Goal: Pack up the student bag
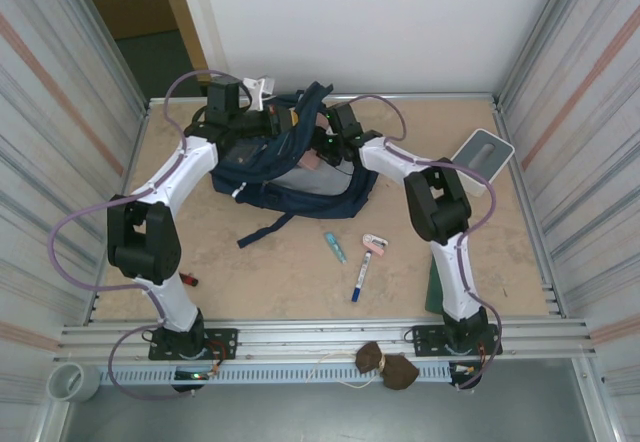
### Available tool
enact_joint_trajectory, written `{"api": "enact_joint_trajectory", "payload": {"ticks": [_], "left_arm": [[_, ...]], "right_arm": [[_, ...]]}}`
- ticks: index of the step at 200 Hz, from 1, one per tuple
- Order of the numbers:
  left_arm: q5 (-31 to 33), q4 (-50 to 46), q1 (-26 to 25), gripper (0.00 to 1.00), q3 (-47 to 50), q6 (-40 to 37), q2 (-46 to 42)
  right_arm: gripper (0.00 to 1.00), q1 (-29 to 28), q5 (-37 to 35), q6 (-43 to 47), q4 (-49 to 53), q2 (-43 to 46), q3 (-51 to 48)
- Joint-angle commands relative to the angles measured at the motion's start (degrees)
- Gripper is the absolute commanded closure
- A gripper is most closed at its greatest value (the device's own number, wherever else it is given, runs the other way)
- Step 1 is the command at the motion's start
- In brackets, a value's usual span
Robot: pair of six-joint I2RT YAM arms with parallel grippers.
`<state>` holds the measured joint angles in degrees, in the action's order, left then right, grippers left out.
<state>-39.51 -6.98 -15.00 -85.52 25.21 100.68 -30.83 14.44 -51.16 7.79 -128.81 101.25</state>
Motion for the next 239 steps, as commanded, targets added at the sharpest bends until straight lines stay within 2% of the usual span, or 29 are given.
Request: {"api": "enact_joint_trajectory", "payload": {"ticks": [1,9,17,58,66,91,102,111,144,171,204,222,239], "left_arm": [[-3.1,7.9,0.7,1.00,-3.3,1.2,-0.8],[-3.1,8.0,0.7,1.00,-3.1,1.2,-0.7],[-3.1,8.1,0.7,1.00,-2.9,1.2,-0.6],[-2.9,8.4,0.9,1.00,-2.0,0.9,-0.7],[-2.9,8.3,0.9,1.00,-1.9,0.9,-0.7],[-2.8,8.1,0.9,1.00,-1.8,0.8,-0.8],[-2.7,7.9,0.9,1.00,-1.8,0.7,-1.0],[-2.6,7.9,0.9,1.00,-1.7,0.7,-1.1],[-2.4,9.0,0.9,1.00,-0.9,1.6,-1.2],[-1.5,9.5,0.9,1.00,-0.2,2.0,-1.5],[0.4,8.8,0.9,1.00,0.4,1.0,-1.8],[0.4,8.9,0.9,1.00,0.8,0.8,-1.7],[0.3,9.1,0.9,1.00,1.8,0.5,-1.8]], "right_arm": [[0.28,-0.5,1.8,-0.3,-0.1,-0.1,2.8],[0.21,-0.1,2.9,0.3,-0.5,0.3,1.7],[0.18,0.4,3.8,0.4,-1.3,0.6,0.4],[0.17,1.0,5.9,1.5,-2.9,-0.6,-0.7],[0.22,0.9,6.0,1.5,-2.9,-1.2,-0.2],[0.50,0.7,5.7,1.6,-2.7,-2.9,1.6],[0.59,0.3,6.0,1.7,-2.3,-3.9,3.2],[0.63,-0.2,6.2,1.7,-1.7,-5.1,4.9],[0.66,-1.7,10.5,1.6,0.4,-9.3,13.7],[0.58,-0.9,10.6,6.0,3.6,-4.8,11.7],[0.36,2.3,9.2,9.6,1.9,9.4,-4.5],[0.28,4.5,7.6,12.2,3.2,17.7,-12.6],[0.22,6.8,3.1,15.6,9.2,25.3,-19.4]]}}
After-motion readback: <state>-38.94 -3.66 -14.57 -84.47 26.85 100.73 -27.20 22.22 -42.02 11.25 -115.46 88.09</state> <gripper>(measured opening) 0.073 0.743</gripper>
